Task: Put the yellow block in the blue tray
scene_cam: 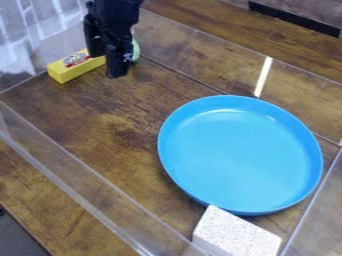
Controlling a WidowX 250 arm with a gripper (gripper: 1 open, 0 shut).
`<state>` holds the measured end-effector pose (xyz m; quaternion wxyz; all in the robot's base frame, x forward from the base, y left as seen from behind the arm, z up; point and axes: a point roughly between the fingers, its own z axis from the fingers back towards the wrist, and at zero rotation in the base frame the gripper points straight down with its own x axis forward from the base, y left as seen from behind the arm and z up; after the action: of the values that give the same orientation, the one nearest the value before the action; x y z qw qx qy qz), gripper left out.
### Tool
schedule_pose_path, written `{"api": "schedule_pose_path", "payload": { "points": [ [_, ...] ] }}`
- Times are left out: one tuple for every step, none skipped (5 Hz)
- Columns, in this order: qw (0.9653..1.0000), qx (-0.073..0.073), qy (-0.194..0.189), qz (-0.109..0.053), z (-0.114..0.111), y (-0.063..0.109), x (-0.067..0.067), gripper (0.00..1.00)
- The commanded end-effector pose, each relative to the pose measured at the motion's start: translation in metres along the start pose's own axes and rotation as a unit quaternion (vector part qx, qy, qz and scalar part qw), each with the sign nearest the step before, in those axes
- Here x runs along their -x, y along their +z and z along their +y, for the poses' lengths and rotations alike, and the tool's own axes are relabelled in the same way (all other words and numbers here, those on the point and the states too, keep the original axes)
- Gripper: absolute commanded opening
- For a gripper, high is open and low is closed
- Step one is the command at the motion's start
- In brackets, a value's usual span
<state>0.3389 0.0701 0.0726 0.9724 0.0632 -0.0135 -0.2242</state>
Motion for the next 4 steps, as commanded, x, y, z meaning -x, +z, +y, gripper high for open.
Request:
{"api": "schedule_pose_path", "payload": {
  "points": [
    [0.9992,-0.021,0.008,-0.033,0.016,0.016,-0.003,1.0],
    [0.9988,-0.025,0.005,-0.042,0.021,0.014,-0.003,1.0],
    [0.9982,-0.028,0.005,-0.052,0.026,0.013,-0.002,1.0],
    [0.9977,-0.033,0.001,-0.058,0.031,0.011,-0.003,1.0]
  ]
}}
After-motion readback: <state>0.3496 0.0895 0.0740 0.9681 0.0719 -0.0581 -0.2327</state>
